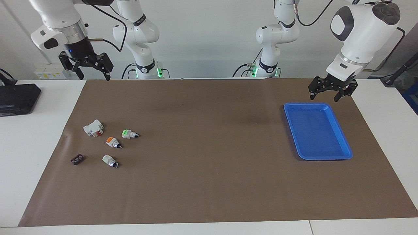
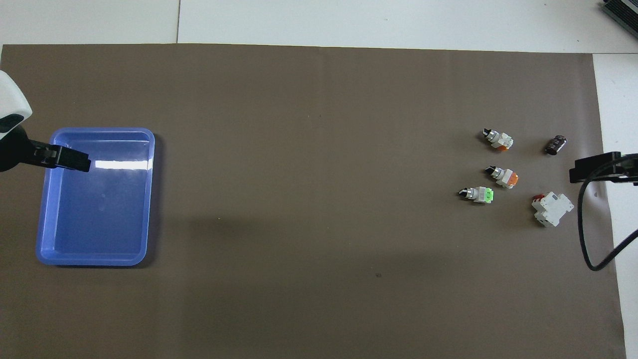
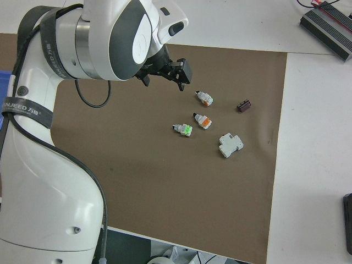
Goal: Turn and place switch with both arms
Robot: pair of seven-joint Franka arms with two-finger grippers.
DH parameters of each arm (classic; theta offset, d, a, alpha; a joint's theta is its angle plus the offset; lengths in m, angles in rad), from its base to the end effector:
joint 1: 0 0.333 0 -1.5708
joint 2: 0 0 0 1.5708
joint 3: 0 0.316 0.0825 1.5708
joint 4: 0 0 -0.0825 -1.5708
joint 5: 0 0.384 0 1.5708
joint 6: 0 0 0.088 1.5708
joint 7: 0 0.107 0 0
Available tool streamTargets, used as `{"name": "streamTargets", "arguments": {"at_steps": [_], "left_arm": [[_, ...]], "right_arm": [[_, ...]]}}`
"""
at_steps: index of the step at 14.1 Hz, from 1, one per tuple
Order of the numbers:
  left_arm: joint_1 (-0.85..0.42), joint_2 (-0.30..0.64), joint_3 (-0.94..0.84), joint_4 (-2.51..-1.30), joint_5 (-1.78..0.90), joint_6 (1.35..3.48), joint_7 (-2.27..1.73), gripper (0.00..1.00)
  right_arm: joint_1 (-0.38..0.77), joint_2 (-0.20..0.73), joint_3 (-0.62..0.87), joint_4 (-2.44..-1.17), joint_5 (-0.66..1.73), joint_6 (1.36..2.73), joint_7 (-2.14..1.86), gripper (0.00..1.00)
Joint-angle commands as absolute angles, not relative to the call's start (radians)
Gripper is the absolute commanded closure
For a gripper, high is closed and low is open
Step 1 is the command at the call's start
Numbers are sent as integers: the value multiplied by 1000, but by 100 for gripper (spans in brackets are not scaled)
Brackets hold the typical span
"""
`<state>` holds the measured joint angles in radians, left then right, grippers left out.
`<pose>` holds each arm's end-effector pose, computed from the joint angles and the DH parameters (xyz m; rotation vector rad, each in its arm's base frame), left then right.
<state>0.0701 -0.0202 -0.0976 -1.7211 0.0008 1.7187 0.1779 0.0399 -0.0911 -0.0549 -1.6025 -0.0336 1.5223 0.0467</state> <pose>0.5573 -0.0157 0.5771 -3.1208 0.3218 -0.0274 0.5209 -0.0130 0.6543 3.1116 -0.0985 0.0175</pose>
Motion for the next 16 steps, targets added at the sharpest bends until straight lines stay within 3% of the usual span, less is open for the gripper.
{"name": "streamTargets", "arguments": {"at_steps": [1,14,16], "left_arm": [[75,-49,-97,-1755,6,1738,181,0],[75,-49,-97,-1755,6,1738,181,0],[75,-49,-97,-1755,6,1738,179,0]], "right_arm": [[37,-101,-51,-1617,-52,1540,32,0],[35,-104,-52,-1651,-48,1588,23,0],[26,-109,-52,-1716,-37,1655,-33,0]]}}
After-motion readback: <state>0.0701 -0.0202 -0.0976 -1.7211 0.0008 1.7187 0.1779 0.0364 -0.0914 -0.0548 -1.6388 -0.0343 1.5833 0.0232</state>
